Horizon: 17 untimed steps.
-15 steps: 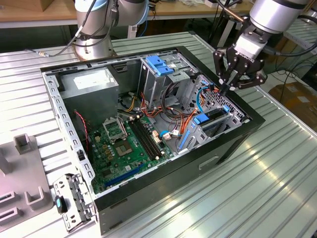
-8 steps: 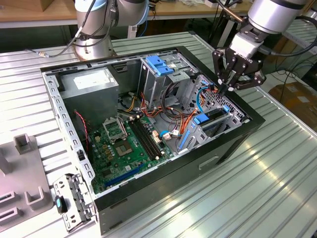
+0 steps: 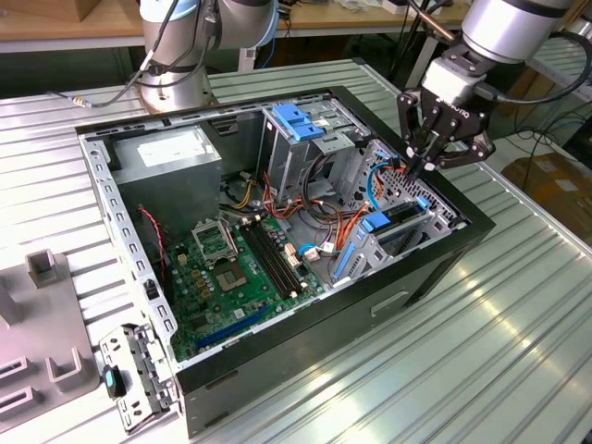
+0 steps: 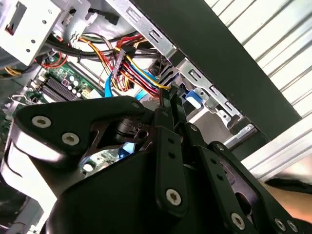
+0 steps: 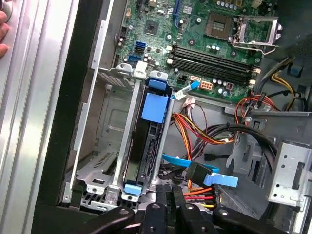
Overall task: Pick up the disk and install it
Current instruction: 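Insert the first disk wire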
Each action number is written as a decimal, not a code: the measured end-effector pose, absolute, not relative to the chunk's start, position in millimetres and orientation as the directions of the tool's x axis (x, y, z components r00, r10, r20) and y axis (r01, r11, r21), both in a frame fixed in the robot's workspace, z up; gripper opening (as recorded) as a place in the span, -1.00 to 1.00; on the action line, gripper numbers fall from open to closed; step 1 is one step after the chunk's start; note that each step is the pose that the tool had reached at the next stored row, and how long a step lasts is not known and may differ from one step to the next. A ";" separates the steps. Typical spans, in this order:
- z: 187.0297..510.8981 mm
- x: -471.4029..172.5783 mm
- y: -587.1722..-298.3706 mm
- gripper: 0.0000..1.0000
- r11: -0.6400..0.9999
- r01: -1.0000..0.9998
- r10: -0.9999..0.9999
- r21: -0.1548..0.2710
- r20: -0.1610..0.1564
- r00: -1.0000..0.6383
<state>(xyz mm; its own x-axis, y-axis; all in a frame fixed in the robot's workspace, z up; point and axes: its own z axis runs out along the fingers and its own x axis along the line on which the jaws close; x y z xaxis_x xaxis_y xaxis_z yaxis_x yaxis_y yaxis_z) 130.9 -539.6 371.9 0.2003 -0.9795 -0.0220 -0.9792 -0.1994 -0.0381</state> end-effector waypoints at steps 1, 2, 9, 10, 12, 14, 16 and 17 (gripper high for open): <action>371.9 130.9 -539.5 -0.67 -0.181 -0.983 -0.983 -0.038 -0.022 0.182; 371.8 130.8 -539.6 -0.67 -0.166 -0.985 -0.986 -0.038 -0.022 0.167; 371.8 130.8 -539.6 -0.67 -0.147 -0.988 -0.989 -0.038 -0.022 0.147; 371.8 130.8 -539.6 -0.67 -0.147 -0.988 -0.989 -0.038 -0.022 0.147; 371.8 130.8 -539.6 -0.67 -0.146 -0.989 -0.989 -0.038 -0.022 0.146; 371.8 130.8 -539.6 -0.67 -0.142 -0.989 -0.990 -0.038 -0.022 0.143; 371.7 130.8 -539.6 -0.67 -0.130 -0.991 -0.991 -0.038 -0.022 0.131; 371.8 130.8 -539.5 -0.67 -0.120 -0.992 -0.992 -0.038 -0.022 0.120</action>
